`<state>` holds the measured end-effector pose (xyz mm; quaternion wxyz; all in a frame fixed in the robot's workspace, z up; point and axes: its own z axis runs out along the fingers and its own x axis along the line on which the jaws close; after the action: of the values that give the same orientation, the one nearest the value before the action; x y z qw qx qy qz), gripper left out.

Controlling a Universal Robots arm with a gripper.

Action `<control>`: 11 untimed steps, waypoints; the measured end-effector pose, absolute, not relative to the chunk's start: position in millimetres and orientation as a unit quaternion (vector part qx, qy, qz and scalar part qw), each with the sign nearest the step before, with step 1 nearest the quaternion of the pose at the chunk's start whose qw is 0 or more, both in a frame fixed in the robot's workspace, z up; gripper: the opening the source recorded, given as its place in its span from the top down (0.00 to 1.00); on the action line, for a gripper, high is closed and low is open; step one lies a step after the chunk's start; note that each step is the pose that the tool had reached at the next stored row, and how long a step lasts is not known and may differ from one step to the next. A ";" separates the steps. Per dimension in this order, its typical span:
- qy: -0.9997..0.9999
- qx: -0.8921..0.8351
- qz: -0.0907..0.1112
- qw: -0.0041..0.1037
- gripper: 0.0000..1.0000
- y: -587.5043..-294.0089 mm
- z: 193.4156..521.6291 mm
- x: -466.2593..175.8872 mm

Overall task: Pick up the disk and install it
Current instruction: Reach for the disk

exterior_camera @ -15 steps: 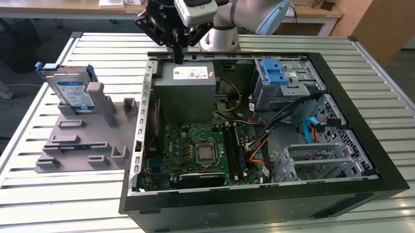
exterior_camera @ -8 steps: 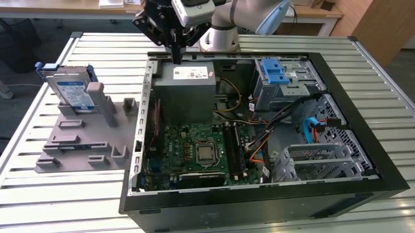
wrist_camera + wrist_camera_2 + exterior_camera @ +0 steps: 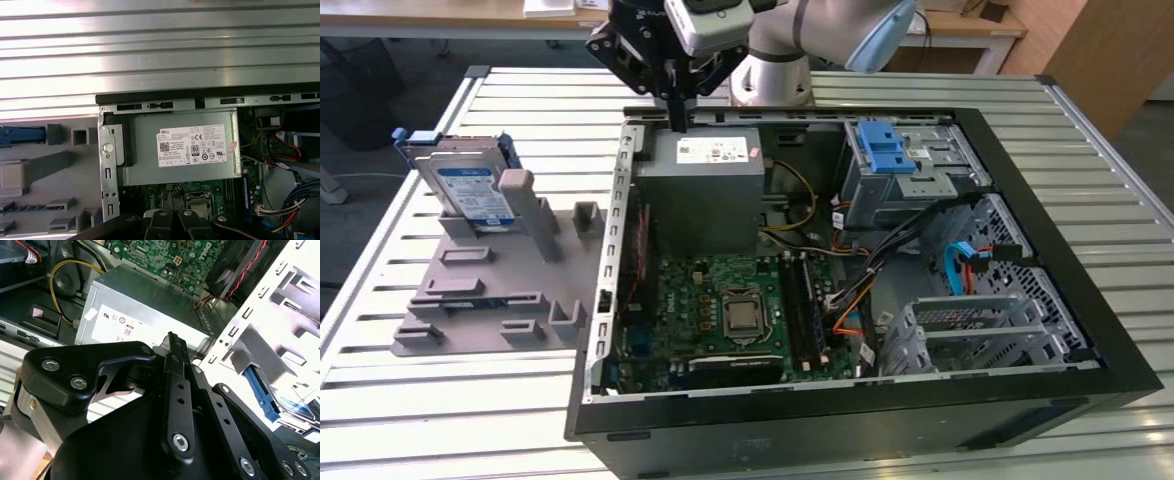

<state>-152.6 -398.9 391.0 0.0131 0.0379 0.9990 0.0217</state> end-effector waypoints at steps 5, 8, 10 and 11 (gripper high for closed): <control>0.999 0.038 0.022 0.013 0.89 -398.9 390.7 -157.7; 0.999 0.038 0.022 0.013 0.89 -398.9 390.5 -160.7; 0.999 0.038 0.022 0.013 0.89 -398.9 390.4 -162.8; 0.999 0.038 0.022 0.013 0.89 -398.9 390.4 -163.9</control>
<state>-163.9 -398.9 390.4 0.0131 0.0379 0.9990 0.0217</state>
